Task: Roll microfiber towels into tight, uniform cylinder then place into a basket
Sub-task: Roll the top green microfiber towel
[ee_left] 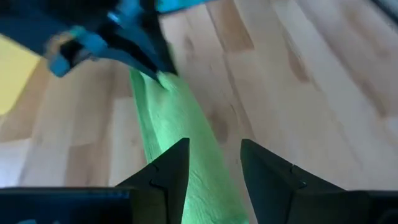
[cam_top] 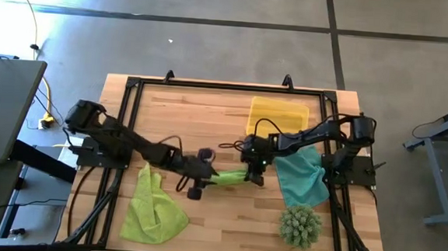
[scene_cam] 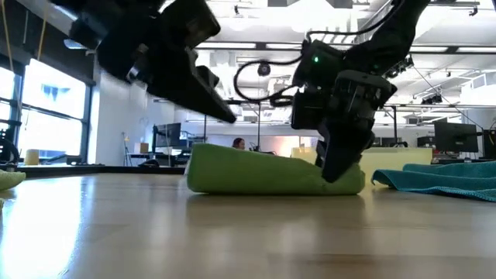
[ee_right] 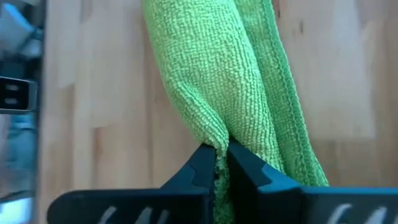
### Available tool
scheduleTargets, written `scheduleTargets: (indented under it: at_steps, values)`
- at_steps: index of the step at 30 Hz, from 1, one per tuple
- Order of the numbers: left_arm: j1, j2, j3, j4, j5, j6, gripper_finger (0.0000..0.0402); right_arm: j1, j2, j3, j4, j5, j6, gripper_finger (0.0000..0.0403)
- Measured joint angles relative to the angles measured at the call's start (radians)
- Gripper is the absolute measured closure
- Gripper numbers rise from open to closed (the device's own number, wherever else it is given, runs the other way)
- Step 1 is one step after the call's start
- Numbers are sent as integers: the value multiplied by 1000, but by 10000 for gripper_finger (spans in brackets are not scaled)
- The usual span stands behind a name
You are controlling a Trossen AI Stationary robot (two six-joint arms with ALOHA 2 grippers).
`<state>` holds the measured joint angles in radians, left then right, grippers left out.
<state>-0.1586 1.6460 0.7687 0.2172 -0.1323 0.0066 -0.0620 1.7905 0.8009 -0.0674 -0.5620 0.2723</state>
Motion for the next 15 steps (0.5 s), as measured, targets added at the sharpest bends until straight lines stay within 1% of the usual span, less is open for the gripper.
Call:
scheduleTargets:
  at_steps: [3, 5, 10, 12, 15]
  values:
    - [-35, 62, -1, 58, -52, 8, 266, -21, 0, 0, -1, -40, 40, 393]
    - [-51, 100, 0, 78, -100, 9, 262, -28, 0, 0, -1, -44, 54, 393]
    - [-70, 172, 2, 105, -287, 31, 254, -29, -1, 0, -1, -40, 64, 393]
    - [-69, 191, 3, 102, -303, 20, 251, -25, -1, 0, 1, -39, 64, 393]
    - [-64, 216, 4, 101, -253, -17, 248, -22, -2, 1, 5, -33, 58, 392]
